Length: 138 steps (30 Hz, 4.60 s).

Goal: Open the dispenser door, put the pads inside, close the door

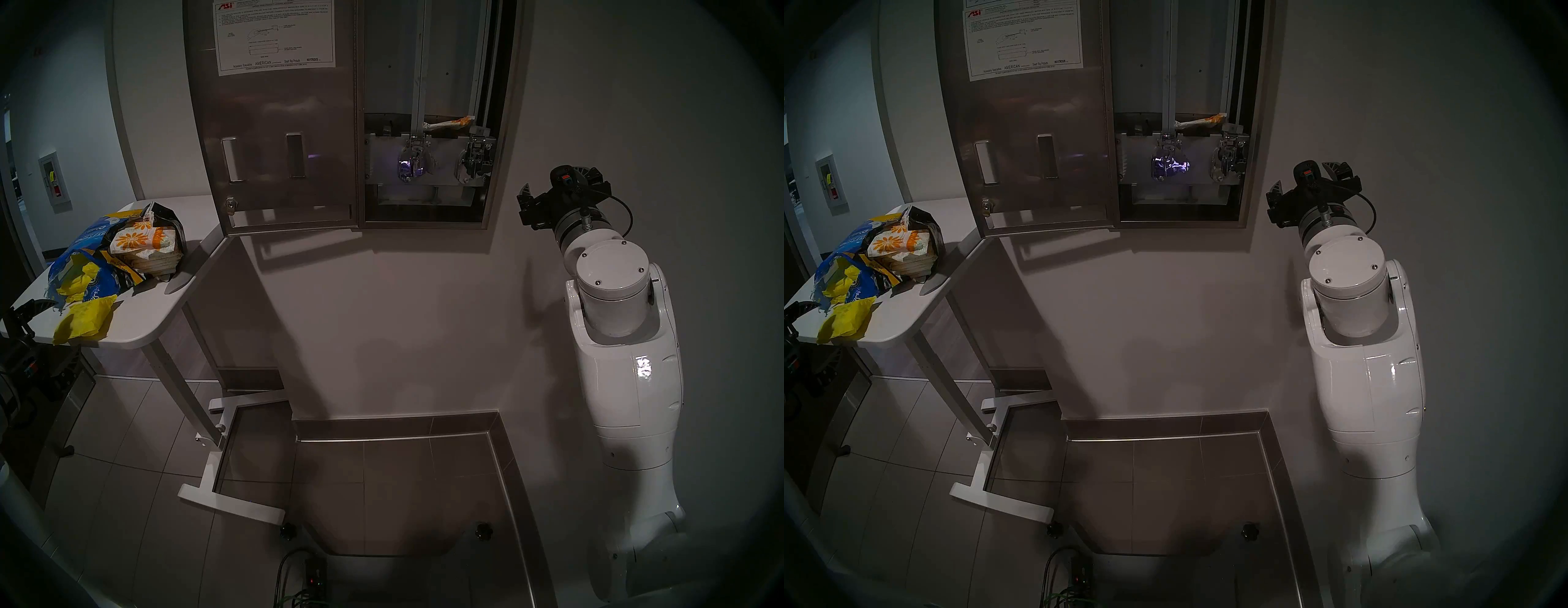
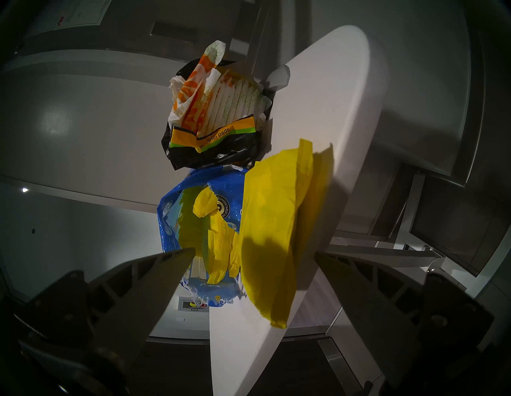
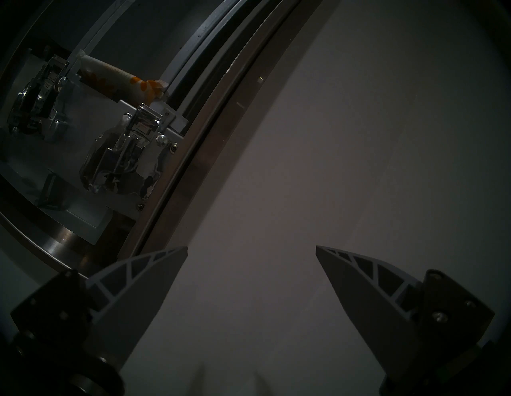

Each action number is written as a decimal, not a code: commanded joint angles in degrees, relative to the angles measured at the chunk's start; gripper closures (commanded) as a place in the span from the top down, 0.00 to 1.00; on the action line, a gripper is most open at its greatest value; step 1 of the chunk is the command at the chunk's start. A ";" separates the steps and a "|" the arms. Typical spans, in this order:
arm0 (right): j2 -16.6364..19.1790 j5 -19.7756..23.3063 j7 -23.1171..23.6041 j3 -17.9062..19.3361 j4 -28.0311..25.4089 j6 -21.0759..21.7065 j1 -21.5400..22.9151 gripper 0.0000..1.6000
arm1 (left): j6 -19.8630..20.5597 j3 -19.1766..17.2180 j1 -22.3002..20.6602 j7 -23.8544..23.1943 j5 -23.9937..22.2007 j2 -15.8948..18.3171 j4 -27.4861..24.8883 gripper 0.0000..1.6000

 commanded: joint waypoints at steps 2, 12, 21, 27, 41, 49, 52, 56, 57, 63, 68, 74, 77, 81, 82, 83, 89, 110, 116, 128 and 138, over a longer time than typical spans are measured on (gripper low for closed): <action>-0.01 -0.11 -0.43 0.12 -1.59 -0.71 1.48 1.00 | 0.29 0.55 -1.53 0.95 -0.75 0.52 -2.10 1.00; -0.01 -0.11 -0.43 0.12 -1.59 -0.70 1.48 1.00 | 0.76 0.11 -1.72 0.59 -1.22 0.30 -3.05 1.00; -0.01 -0.11 -0.42 0.12 -1.59 -0.70 1.48 1.00 | 1.55 0.06 -2.51 0.60 -1.13 1.37 -2.93 1.00; -0.01 -0.11 -0.41 0.12 -1.59 -0.68 1.48 1.00 | 1.98 0.98 -3.87 1.03 -0.03 2.62 -2.00 1.00; -0.02 -0.11 -0.42 0.12 -1.59 -0.70 1.48 1.00 | 3.16 2.78 -6.23 2.25 1.32 4.27 -1.71 1.00; -0.02 -0.12 -0.43 0.12 -1.59 -0.72 1.48 1.00 | 3.08 3.10 -6.01 2.49 1.72 3.72 -2.09 1.00; -0.03 -0.12 -0.43 0.12 -1.60 -0.72 1.48 1.00 | 2.99 3.11 -5.91 2.50 1.75 3.59 -2.11 1.00; -0.03 -0.12 -0.44 0.12 -1.60 -0.73 1.48 1.00 | 2.74 2.95 -5.70 2.45 1.73 3.50 -1.96 1.00; -0.03 -0.12 -0.44 0.12 -1.60 -0.73 1.48 1.00 | 2.61 2.85 -5.65 2.40 1.68 3.51 -1.86 1.00; -0.03 -0.12 -0.44 0.12 -1.60 -0.73 1.48 1.00 | 3.16 2.36 -5.44 1.58 2.75 3.96 -1.31 1.00; -0.03 -0.12 -0.44 0.12 -1.60 -0.73 1.48 1.00 | 3.68 2.07 -5.05 0.57 4.46 4.34 -0.72 1.00; -0.03 -0.12 -0.44 0.12 -1.60 -0.73 1.48 1.00 | 3.65 1.66 -5.05 0.28 5.14 4.29 -0.12 1.00; -0.03 -0.12 -0.44 0.12 -1.60 -0.73 1.48 1.00 | 3.66 1.48 -5.13 0.16 5.21 4.22 -0.02 1.00; -0.03 -0.12 -0.43 0.12 -1.60 -0.73 1.48 1.00 | 3.77 1.34 -5.22 -0.08 5.22 4.21 0.03 1.00; -0.03 -0.12 -0.43 0.12 -1.60 -0.73 1.48 1.00 | 3.97 1.33 -5.24 -0.28 5.21 4.27 0.05 1.00; -0.03 -0.12 -0.43 0.12 -1.60 -0.73 1.48 1.00 | 3.98 1.31 -5.25 -0.33 5.20 4.30 0.06 1.00; -0.03 -0.12 -0.43 0.12 -1.60 -0.73 1.48 1.00 | 4.80 1.77 -5.61 -0.87 5.48 5.07 0.58 1.00; -0.03 -0.13 -0.43 0.13 -1.60 -0.73 1.47 1.00 | 8.20 7.44 -7.87 -1.15 9.07 9.13 3.68 1.00; -0.04 -0.13 -0.43 0.13 -1.60 -0.74 1.47 1.00 | 7.96 7.09 -7.37 -1.25 8.98 8.97 3.58 1.00; -0.04 -0.13 -0.43 0.13 -1.60 -0.74 1.47 1.00 | 5.47 6.44 -4.75 -3.64 8.28 9.76 4.55 1.00; -0.04 -0.13 -0.43 0.13 -1.60 -0.74 1.47 1.00 | 4.29 6.06 -4.37 -3.80 7.45 10.03 5.15 0.48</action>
